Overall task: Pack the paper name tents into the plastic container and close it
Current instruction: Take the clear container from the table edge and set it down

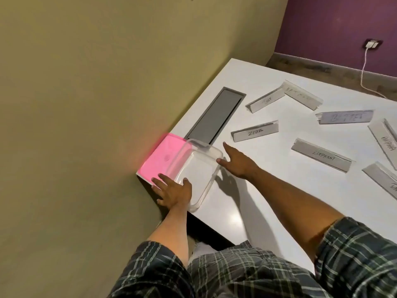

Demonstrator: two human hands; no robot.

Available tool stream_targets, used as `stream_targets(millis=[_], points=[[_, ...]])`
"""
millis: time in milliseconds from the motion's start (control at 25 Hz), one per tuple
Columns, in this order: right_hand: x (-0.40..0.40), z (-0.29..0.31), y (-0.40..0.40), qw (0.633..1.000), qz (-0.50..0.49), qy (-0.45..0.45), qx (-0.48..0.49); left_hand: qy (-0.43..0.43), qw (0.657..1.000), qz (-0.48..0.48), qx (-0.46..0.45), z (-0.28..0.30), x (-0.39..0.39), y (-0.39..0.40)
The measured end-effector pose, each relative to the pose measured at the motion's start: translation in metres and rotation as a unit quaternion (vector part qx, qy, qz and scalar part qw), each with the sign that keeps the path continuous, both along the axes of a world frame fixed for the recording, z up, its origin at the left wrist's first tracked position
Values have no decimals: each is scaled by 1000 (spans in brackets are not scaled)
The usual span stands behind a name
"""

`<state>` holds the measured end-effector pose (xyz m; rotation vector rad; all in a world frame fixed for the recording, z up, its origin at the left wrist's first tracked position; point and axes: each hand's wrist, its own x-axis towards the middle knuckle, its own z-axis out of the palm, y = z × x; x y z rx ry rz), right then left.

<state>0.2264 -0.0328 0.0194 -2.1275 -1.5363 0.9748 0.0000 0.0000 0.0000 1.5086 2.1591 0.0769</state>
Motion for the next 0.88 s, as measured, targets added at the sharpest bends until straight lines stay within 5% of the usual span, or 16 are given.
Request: stream_targets(millis=[400,600,880], points=[[-12,-13,6,991,-48,119,-41,-59,998,-9,-16,0,-1,-1],[-11,-17,15,952,-140,269,-33,-59,998,-13,-10,3,-4,1],[24,-9,-5,949,-209,233,-26,-36,994,-97,40,5,-5,2]])
